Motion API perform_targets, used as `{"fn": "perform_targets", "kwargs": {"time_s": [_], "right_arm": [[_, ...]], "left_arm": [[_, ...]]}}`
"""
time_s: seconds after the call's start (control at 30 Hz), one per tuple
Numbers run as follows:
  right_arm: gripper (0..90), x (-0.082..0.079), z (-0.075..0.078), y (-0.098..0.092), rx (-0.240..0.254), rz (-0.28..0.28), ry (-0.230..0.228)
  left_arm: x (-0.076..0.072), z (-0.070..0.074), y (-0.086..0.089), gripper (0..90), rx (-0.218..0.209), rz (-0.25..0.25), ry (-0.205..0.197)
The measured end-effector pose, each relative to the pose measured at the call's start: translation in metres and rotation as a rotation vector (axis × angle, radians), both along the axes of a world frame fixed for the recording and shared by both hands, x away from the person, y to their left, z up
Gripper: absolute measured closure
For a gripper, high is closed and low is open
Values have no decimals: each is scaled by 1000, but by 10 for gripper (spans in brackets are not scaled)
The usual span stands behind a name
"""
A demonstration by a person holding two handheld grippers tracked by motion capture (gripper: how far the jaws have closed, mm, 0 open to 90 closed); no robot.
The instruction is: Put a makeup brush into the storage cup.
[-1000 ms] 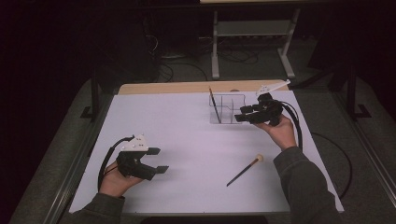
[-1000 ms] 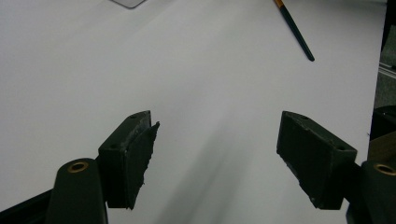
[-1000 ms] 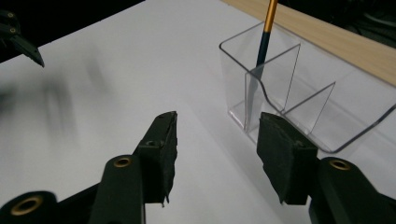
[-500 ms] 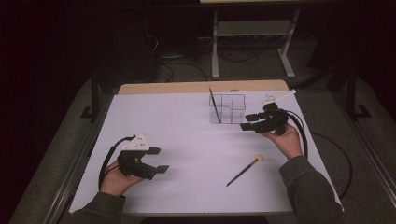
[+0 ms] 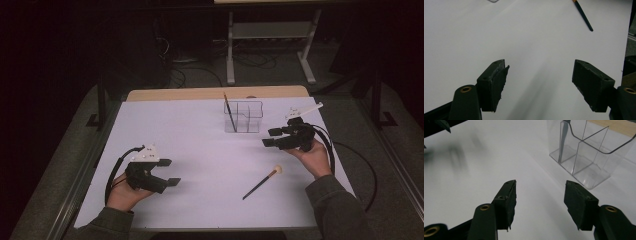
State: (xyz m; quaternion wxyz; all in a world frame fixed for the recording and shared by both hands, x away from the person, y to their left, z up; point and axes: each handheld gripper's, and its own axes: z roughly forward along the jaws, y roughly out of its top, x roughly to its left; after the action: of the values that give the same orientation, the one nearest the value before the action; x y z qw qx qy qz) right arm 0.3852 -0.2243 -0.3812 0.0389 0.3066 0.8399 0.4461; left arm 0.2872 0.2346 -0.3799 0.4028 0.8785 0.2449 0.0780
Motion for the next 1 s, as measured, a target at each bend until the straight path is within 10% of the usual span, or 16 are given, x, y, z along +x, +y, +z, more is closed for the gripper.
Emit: {"fn": "perform_targets", "kwargs": {"time_s": [1.0], "right_arm": [[413, -25, -7, -16, -37, 28, 10]], "left_arm": [[0, -2, -4, 266, 0, 6, -7]]}}
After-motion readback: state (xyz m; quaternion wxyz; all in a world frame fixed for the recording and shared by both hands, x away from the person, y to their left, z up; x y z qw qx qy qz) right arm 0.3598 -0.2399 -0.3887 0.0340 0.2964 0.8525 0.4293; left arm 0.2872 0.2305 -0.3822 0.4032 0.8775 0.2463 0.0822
